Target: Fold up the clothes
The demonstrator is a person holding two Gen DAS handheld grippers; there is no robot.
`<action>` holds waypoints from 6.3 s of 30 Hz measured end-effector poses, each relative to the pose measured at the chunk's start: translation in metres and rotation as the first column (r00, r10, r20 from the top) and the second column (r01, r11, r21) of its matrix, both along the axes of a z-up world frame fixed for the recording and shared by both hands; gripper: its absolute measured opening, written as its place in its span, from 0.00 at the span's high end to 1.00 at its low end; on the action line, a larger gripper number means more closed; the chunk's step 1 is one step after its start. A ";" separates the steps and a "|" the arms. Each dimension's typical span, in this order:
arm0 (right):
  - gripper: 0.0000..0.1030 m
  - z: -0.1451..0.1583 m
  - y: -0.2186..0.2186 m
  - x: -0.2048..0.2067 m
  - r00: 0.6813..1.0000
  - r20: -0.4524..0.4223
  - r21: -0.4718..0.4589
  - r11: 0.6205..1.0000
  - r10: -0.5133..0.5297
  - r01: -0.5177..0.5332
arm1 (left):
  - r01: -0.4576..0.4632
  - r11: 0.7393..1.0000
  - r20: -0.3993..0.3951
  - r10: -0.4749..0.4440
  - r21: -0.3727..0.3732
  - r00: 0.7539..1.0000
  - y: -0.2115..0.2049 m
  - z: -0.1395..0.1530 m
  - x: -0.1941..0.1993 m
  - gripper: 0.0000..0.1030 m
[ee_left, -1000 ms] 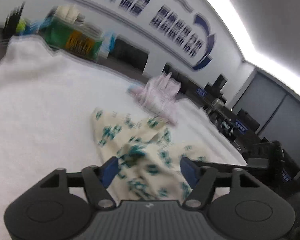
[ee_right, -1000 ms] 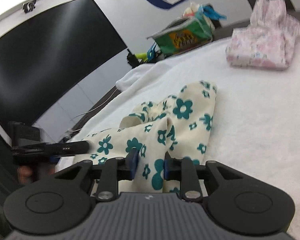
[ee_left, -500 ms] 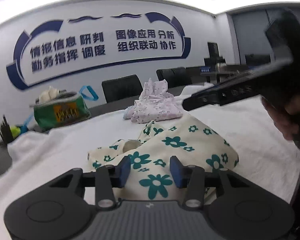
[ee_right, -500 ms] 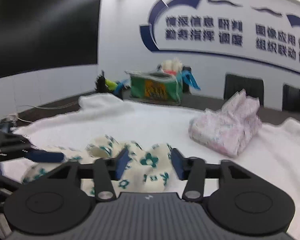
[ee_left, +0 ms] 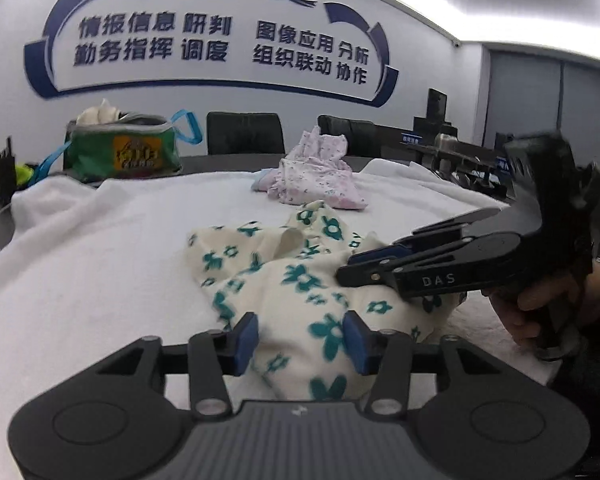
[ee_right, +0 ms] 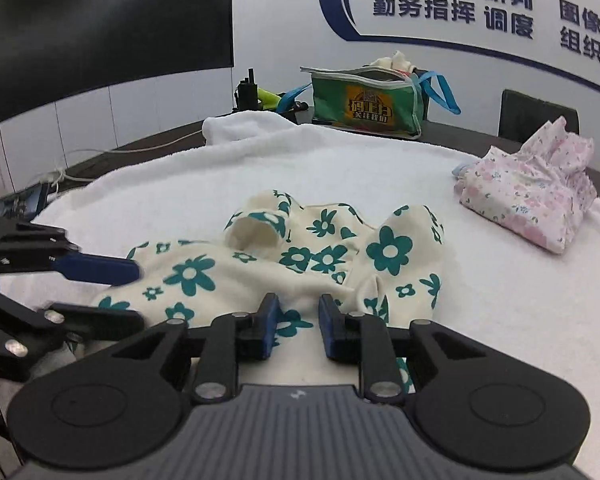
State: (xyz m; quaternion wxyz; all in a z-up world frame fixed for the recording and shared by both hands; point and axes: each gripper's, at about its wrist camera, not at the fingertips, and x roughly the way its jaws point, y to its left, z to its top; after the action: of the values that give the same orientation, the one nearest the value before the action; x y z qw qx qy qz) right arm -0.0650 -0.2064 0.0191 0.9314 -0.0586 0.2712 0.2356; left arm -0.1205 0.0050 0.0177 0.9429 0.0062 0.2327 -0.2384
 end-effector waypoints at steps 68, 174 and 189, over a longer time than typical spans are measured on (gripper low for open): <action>0.55 0.012 -0.056 0.007 0.987 -0.036 0.176 0.972 -0.154 0.158 | -0.279 0.914 -0.210 0.223 -0.296 0.952 0.033 0.001 0.048 0.41; 0.55 0.021 -0.082 -0.010 0.830 -0.020 0.246 0.807 0.558 -0.536 | 0.386 0.911 -0.111 -0.403 -0.145 0.909 0.008 0.011 0.052 0.29; 0.25 0.028 -0.102 0.027 0.989 -0.147 0.361 0.932 0.010 0.044 | -0.221 0.944 -0.252 0.158 -0.244 0.955 0.051 0.028 0.052 0.17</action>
State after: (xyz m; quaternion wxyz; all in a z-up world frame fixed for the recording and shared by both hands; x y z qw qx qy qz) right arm -0.0380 -0.3081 0.0466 0.9058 0.1341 0.2910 0.2774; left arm -0.0688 0.0559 0.0457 0.9204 -0.1720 0.3045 -0.1745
